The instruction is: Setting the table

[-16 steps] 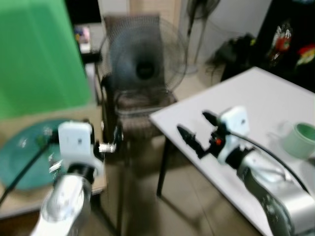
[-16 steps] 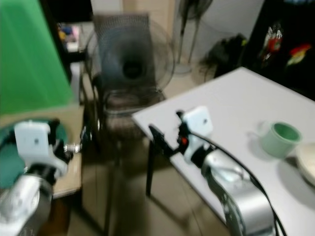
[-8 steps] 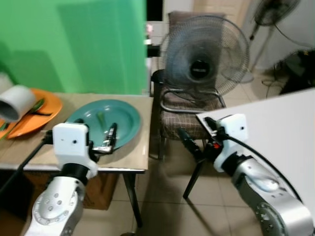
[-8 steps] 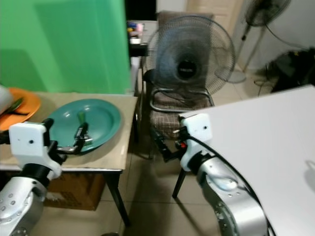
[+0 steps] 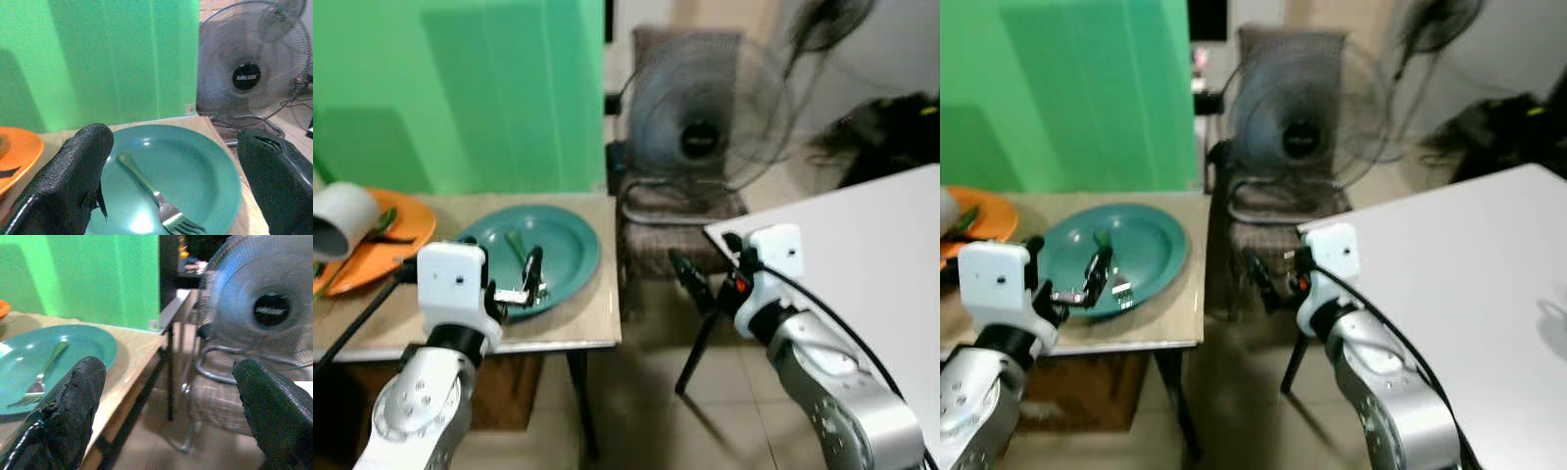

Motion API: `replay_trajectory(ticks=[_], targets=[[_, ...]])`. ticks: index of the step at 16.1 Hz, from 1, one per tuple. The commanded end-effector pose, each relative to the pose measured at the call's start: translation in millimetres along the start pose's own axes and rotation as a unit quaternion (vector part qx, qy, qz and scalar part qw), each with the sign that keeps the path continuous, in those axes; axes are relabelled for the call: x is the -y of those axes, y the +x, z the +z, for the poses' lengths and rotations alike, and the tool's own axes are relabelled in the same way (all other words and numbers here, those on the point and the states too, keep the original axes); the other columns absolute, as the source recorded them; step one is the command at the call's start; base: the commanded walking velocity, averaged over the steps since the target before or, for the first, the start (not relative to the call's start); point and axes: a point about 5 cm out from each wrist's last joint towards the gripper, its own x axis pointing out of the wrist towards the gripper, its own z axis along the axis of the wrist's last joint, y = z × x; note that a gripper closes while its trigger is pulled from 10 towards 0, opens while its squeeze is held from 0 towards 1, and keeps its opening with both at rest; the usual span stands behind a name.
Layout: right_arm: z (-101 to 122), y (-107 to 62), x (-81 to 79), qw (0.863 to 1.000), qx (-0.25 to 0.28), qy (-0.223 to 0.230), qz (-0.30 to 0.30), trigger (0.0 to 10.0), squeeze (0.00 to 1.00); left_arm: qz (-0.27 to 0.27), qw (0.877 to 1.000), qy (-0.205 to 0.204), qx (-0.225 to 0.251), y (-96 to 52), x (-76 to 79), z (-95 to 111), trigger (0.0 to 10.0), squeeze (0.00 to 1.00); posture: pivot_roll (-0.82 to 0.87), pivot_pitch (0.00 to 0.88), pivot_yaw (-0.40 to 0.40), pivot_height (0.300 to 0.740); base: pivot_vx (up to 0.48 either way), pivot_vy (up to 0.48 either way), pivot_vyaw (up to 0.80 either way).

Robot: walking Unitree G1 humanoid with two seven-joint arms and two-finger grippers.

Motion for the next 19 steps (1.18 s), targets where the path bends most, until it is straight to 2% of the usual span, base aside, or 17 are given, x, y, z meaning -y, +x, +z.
replay_trajectory(ticks=[1, 6, 9, 14, 16, 19], targets=[[-1.6, 0.6, 4.3, 1.000, -0.006, -0.001, -0.008, 10.0, 1.00, -0.006, 1.000, 0.000, -0.003, 0.7, 1.7, -0.1, 10.0, 0.00, 0.04, 0.002, 0.014, 0.740, 0.000, 0.000, 0.00], [-2.3, 6.1, 9.8, 1.000, -0.011, 0.012, -0.015, 10.0, 1.00, 0.003, 1.000, 0.002, 0.001, 7.6, 0.2, 2.2, 10.0, 0.00, 0.03, 0.000, 0.021, 0.740, 0.000, 0.000, 0.00], [-2.2, 10.6, 6.9, 1.000, -0.013, 0.006, 0.006, 10.0, 1.00, 0.011, 1.000, -0.001, 0.005, 10.0, -1.2, 3.9, 10.0, 0.00, 0.04, 0.000, 0.023, 0.740, 0.000, 0.000, 0.00], [-1.9, 16.0, 1.2, 0.999, -0.015, -0.003, 0.035, 10.0, 1.00, 0.015, 1.000, 0.012, -0.006, 10.1, -1.8, 0.8, 10.0, 0.00, 0.04, 0.004, 0.017, 0.740, 0.000, 0.000, 0.80], [-0.8, 19.0, 6.2, 1.000, -0.011, 0.012, 0.017, 10.0, 1.00, 0.002, 1.000, 0.019, -0.014, 10.4, 1.8, -1.5, 10.0, 0.00, 0.04, 0.005, 0.015, 0.740, 0.000, 0.000, 0.00], [-0.4, 18.7, 9.0, 1.000, -0.011, 0.004, 0.013, 10.0, 1.00, 0.000, 1.000, 0.015, -0.013, 13.5, 2.2, -1.0, 10.0, 0.00, 0.04, 0.007, 0.016, 0.740, 0.000, 0.000, 0.00]])
